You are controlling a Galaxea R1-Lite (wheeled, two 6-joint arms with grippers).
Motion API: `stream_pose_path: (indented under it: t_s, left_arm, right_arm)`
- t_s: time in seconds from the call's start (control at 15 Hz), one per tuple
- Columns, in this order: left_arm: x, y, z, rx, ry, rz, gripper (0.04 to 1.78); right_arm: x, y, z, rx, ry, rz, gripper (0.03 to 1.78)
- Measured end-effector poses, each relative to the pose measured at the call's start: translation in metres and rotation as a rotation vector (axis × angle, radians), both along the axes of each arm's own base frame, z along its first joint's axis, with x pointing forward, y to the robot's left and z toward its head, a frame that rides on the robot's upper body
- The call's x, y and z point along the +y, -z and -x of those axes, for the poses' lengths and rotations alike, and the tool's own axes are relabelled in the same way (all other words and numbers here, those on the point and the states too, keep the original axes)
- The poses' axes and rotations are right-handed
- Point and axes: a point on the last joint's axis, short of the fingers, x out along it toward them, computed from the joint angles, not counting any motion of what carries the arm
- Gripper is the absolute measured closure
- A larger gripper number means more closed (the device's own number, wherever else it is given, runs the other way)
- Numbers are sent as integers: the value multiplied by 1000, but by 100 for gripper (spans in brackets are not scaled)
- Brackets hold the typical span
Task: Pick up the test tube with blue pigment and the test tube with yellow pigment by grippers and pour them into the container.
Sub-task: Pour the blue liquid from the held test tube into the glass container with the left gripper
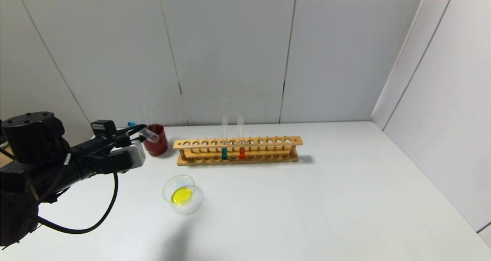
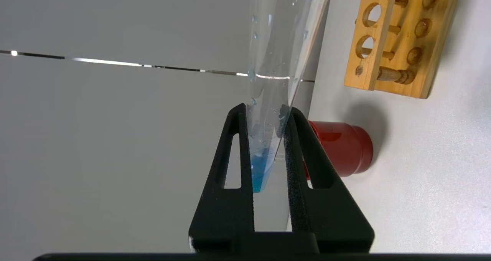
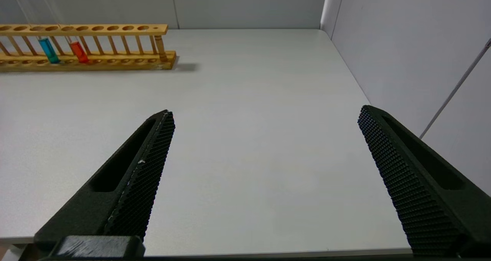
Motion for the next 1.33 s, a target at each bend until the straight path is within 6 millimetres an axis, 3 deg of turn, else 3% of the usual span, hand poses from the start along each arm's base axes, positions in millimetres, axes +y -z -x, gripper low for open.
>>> stream_pose_path:
  t_s: [1.33]
  left_arm:
    - [-1, 12, -1, -16, 116, -104, 152]
  right_arm:
    - [0, 0, 0, 0, 0, 0, 6]
